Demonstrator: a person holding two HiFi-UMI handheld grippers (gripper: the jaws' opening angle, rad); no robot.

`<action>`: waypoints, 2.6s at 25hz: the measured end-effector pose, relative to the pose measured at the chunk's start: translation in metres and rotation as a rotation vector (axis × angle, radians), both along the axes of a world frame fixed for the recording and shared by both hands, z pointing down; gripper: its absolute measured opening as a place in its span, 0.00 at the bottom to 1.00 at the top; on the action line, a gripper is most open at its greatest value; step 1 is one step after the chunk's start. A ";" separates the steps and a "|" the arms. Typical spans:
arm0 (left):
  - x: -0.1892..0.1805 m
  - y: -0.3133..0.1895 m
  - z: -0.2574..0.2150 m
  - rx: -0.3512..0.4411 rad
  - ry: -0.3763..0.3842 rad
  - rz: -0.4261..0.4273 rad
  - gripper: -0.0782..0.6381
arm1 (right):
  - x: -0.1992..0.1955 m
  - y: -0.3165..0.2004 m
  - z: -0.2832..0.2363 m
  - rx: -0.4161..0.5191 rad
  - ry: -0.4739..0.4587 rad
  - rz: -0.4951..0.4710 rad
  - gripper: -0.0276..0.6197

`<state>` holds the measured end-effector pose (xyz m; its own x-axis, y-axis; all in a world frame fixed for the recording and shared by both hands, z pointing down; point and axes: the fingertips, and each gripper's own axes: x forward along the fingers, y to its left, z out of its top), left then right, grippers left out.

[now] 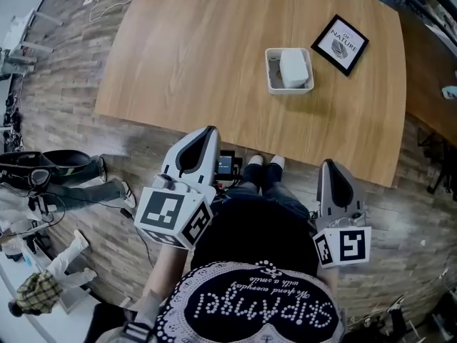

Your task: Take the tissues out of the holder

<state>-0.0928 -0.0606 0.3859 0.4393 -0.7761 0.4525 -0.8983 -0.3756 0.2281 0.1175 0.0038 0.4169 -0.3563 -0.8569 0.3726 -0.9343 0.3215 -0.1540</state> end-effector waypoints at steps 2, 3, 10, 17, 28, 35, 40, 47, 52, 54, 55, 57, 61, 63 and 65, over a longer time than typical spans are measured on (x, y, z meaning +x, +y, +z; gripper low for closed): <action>0.005 -0.001 -0.001 0.002 -0.004 -0.005 0.12 | 0.006 -0.002 0.000 0.004 0.001 -0.006 0.06; 0.007 -0.002 -0.001 0.005 -0.005 -0.008 0.12 | 0.009 -0.003 0.000 0.006 0.001 -0.008 0.06; 0.031 -0.009 -0.003 0.056 -0.017 0.004 0.12 | 0.025 -0.013 0.004 0.021 0.012 -0.026 0.06; 0.049 -0.010 -0.008 0.110 -0.010 0.034 0.12 | 0.032 -0.016 0.005 0.041 0.037 -0.046 0.06; 0.047 -0.028 -0.009 0.116 -0.028 0.091 0.12 | 0.022 -0.026 0.003 0.038 0.042 -0.017 0.06; 0.059 -0.039 0.005 0.162 -0.119 0.220 0.12 | 0.000 -0.033 0.008 0.013 0.076 0.007 0.06; 0.067 -0.050 -0.001 0.195 -0.077 0.253 0.12 | -0.004 -0.050 0.008 0.038 0.086 0.026 0.06; 0.053 -0.057 0.005 0.163 -0.052 0.247 0.12 | -0.017 -0.068 -0.004 0.094 0.079 0.029 0.06; 0.048 -0.067 0.006 0.164 -0.040 0.243 0.12 | -0.026 -0.086 -0.010 0.132 0.088 0.010 0.07; 0.048 -0.070 0.005 0.167 -0.032 0.245 0.12 | -0.030 -0.096 -0.006 0.115 0.092 -0.007 0.24; 0.048 -0.071 0.005 0.167 -0.029 0.246 0.12 | -0.032 -0.102 -0.002 0.103 0.093 -0.017 0.28; 0.048 -0.074 0.006 0.163 -0.022 0.247 0.12 | -0.036 -0.114 0.005 0.083 0.095 -0.031 0.33; 0.045 -0.078 0.007 0.153 -0.016 0.242 0.12 | -0.043 -0.138 0.019 0.049 0.114 -0.037 0.40; 0.041 -0.079 0.008 0.149 -0.014 0.235 0.12 | -0.045 -0.151 0.026 0.032 0.130 -0.035 0.43; 0.039 -0.080 0.010 0.144 -0.011 0.227 0.12 | -0.045 -0.162 0.035 0.012 0.135 -0.030 0.47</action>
<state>-0.0539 -0.1403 0.3954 0.6048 -0.7152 0.3503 -0.7897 -0.5952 0.1484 0.0723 -0.1580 0.4520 -0.3293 -0.8510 0.4090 -0.9361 0.3510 -0.0232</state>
